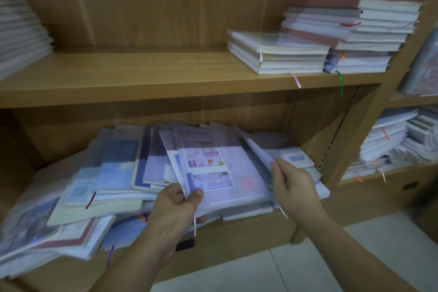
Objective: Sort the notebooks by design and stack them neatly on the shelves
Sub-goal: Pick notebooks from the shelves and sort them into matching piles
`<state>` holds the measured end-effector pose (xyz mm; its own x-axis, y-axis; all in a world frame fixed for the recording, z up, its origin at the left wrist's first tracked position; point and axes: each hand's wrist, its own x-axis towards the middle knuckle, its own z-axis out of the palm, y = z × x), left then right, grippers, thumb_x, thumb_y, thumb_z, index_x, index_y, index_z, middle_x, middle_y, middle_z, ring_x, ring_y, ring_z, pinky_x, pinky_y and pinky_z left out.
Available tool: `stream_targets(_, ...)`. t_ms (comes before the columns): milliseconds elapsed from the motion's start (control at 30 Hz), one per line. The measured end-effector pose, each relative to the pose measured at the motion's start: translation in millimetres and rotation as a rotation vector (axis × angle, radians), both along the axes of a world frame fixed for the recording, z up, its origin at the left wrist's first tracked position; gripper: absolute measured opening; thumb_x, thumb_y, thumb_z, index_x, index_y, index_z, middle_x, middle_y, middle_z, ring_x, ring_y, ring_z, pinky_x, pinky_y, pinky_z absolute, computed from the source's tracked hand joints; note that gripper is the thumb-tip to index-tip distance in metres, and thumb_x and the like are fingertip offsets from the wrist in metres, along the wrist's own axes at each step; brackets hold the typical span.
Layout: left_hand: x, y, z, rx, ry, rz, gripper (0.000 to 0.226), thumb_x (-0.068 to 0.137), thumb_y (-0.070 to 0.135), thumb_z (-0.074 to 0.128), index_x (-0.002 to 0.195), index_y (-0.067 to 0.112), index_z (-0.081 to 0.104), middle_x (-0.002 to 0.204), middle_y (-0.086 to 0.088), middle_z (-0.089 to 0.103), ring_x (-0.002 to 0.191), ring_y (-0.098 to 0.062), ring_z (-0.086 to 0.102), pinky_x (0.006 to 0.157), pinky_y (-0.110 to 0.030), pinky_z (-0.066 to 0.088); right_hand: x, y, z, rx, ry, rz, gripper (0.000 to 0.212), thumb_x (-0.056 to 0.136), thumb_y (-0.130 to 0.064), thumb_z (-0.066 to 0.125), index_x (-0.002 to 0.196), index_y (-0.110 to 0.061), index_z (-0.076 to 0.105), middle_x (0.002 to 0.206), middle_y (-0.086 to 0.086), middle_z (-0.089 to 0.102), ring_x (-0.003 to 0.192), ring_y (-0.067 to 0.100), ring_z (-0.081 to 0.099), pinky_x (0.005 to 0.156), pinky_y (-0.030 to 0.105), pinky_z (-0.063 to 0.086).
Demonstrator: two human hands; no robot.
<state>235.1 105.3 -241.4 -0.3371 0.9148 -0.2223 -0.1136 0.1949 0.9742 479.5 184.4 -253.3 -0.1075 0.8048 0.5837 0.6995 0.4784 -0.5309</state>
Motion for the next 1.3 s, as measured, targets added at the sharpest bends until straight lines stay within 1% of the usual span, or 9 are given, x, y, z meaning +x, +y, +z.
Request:
stream_targets(133, 8, -4, 7, 0.026, -0.012, -0.033, 0.009, 0.099, 0.011, 0.064, 0.104, 0.008, 0.071, 0.094, -0.005, 0.079, 0.089, -0.027, 0.076, 0.074, -0.044, 0.065, -48, -22, -1, 0.067, -0.143, 0.153, 0.039, 0.103, -0.035, 0.047, 0.12, -0.011, 0.071, 0.104, 0.005, 0.077, 0.091, 0.022, 0.071, 0.075, 0.037, 0.057)
stream_targets(333, -4, -1, 3, -0.102, -0.058, -0.034, 0.05, 0.097, 0.06, 0.053, 0.105, 0.014, 0.07, 0.096, -0.017, 0.076, 0.081, -0.033, 0.076, 0.078, -0.055, 0.062, -78, -24, -9, -0.036, -0.264, 0.432, 0.046, 0.1, -0.05, 0.051, 0.132, -0.022, 0.068, 0.141, -0.008, 0.061, 0.137, 0.006, 0.05, 0.117, 0.029, 0.037)
stream_targets(533, -7, -3, -13, 0.035, 0.207, -0.069, 0.063, 0.069, 0.077, 0.067, 0.085, 0.016, 0.069, 0.082, -0.02, 0.07, 0.077, -0.04, 0.071, 0.074, -0.062, 0.058, -63, -11, 4, -0.146, 0.039, 0.329, 0.02, 0.097, -0.029, 0.066, 0.114, -0.027, 0.076, 0.136, -0.011, 0.06, 0.128, 0.001, 0.053, 0.1, 0.009, 0.042)
stream_targets(667, -3, -4, -9, 0.036, 0.202, -0.045, 0.054, 0.067, 0.068, 0.07, 0.087, 0.017, 0.071, 0.08, -0.011, 0.074, 0.073, -0.031, 0.074, 0.071, -0.059, 0.059, -45, 5, 1, -0.387, -0.129, 0.026, 0.064, 0.088, -0.055, 0.068, 0.146, -0.032, 0.053, 0.164, 0.001, 0.03, 0.151, 0.018, 0.025, 0.116, 0.029, 0.028)
stream_targets(733, -2, -5, -5, 0.025, 0.204, -0.025, 0.049, 0.07, 0.061, 0.072, 0.089, 0.016, 0.07, 0.08, -0.008, 0.074, 0.074, -0.027, 0.073, 0.073, -0.056, 0.06, -41, 8, 2, -0.562, -0.033, 0.022, 0.082, 0.082, -0.064, 0.069, 0.152, -0.029, 0.044, 0.165, -0.001, 0.029, 0.152, 0.016, 0.023, 0.118, 0.03, 0.025)
stream_targets(967, -7, -5, 5, 0.0, 0.273, -0.027, 0.028, 0.09, 0.035, 0.06, 0.096, 0.007, 0.061, 0.089, -0.026, 0.063, 0.07, -0.038, 0.069, 0.068, -0.054, 0.061, -39, 4, 12, -0.471, -0.032, -0.056, 0.058, 0.077, -0.062, 0.074, 0.123, -0.028, 0.065, 0.121, -0.006, 0.058, 0.113, 0.016, 0.057, 0.093, 0.029, 0.045)
stream_targets(1067, -11, -9, 7, -0.034, 0.337, -0.104, 0.017, 0.105, 0.028, 0.044, 0.1, 0.017, 0.057, 0.097, -0.022, 0.063, 0.07, -0.036, 0.071, 0.071, -0.046, 0.062, -38, -2, 16, -0.488, -0.095, -0.089, 0.06, 0.086, -0.058, 0.067, 0.134, -0.023, 0.058, 0.111, -0.004, 0.057, 0.1, 0.019, 0.056, 0.081, 0.031, 0.044)
stream_targets(1200, -6, -17, 9, -0.035, 0.336, -0.198, 0.02, 0.107, 0.036, 0.042, 0.123, 0.025, 0.047, 0.096, 0.001, 0.058, 0.077, -0.025, 0.074, 0.074, -0.046, 0.062, -34, -3, 10, -0.635, -0.054, -0.093, 0.067, 0.091, -0.056, 0.062, 0.147, -0.021, 0.05, 0.143, 0.004, 0.054, 0.127, 0.025, 0.052, 0.102, 0.035, 0.044)
stream_targets(1300, 0, -18, 7, -0.012, 0.324, -0.226, 0.013, 0.106, 0.029, 0.048, 0.114, 0.02, 0.054, 0.1, -0.003, 0.067, 0.075, -0.026, 0.074, 0.075, -0.047, 0.06, -35, -5, 15, -0.698, -0.056, -0.076, 0.066, 0.095, -0.049, 0.061, 0.151, -0.019, 0.044, 0.154, 0.003, 0.047, 0.139, 0.024, 0.045, 0.111, 0.033, 0.037)
